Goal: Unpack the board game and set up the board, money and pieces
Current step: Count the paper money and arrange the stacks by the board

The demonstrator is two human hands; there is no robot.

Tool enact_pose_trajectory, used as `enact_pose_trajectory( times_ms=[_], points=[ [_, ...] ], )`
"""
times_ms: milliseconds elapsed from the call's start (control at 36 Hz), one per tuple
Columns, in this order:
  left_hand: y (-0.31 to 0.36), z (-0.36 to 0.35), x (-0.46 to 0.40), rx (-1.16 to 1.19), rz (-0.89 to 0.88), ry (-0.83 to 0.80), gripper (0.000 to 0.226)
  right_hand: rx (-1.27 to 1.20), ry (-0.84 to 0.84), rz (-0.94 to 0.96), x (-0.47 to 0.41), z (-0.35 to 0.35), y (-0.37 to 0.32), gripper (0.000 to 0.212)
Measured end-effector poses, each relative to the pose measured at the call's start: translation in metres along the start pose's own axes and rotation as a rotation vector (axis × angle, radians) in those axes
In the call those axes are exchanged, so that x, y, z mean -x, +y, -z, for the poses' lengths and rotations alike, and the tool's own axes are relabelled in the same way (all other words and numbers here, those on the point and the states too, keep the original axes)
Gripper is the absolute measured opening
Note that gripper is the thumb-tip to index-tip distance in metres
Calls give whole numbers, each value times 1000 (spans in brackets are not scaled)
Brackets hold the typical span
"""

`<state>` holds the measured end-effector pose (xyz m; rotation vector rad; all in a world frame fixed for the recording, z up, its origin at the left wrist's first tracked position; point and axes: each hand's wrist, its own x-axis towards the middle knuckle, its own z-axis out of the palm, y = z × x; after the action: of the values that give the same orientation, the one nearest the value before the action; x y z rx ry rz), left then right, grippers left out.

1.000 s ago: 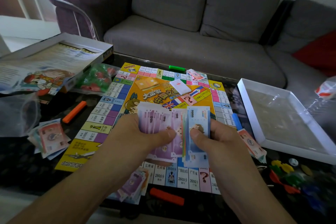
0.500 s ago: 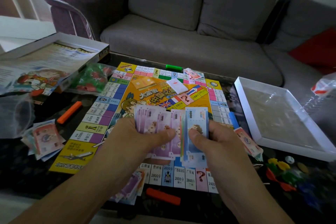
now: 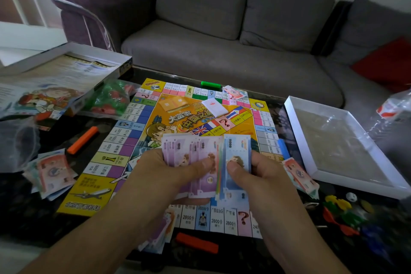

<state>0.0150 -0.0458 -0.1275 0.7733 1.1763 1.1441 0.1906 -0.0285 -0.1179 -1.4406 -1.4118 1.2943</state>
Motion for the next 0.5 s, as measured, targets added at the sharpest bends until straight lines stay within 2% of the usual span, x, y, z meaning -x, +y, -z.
enact_pose_trajectory(
  times_ms=[500],
  points=[
    [0,-14,4,86,129,-101,21,136,63,36,8,6,5,17]
  ],
)
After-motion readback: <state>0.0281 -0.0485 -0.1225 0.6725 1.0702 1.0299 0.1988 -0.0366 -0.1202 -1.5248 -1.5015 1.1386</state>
